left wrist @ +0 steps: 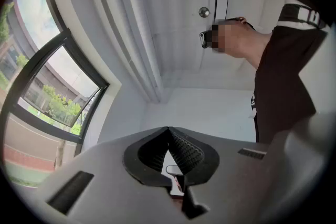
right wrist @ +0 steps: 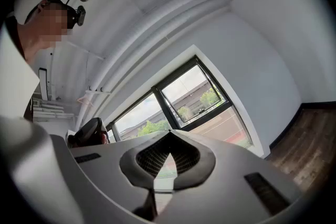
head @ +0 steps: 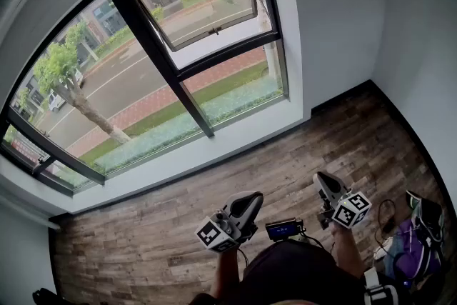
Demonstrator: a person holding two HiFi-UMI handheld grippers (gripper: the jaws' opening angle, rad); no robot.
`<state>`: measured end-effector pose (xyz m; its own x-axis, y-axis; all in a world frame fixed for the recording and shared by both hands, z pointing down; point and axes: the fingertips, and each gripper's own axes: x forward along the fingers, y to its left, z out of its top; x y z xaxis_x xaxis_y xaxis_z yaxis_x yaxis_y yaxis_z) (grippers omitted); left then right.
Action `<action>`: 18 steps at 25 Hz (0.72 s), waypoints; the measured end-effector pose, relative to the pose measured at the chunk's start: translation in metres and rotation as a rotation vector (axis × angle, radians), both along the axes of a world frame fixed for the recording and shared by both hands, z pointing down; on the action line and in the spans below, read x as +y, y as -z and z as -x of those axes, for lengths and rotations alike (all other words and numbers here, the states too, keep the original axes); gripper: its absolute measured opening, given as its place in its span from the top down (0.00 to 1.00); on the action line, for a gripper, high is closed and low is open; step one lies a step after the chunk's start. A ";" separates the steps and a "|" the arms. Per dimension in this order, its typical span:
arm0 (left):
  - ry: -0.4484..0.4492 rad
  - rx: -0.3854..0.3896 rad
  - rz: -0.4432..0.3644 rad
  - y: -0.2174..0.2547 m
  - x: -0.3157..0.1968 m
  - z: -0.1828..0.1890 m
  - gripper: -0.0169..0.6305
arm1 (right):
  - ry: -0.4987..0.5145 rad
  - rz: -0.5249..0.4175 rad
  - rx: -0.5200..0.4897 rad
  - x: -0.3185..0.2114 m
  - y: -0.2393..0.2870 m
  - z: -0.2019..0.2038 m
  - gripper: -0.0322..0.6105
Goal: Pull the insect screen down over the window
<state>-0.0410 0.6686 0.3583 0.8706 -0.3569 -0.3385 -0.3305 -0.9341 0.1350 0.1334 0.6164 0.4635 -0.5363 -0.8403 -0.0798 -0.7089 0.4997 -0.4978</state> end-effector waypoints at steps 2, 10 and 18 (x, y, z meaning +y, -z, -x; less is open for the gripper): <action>-0.007 -0.007 0.005 -0.001 0.003 -0.005 0.98 | 0.000 0.002 0.002 0.002 0.000 -0.003 0.94; 0.013 0.007 0.037 0.005 0.002 -0.013 0.98 | 0.013 0.018 -0.008 0.004 -0.007 -0.007 0.94; 0.012 -0.036 0.035 -0.009 0.001 -0.024 0.98 | 0.008 0.023 0.033 0.000 -0.013 -0.013 0.94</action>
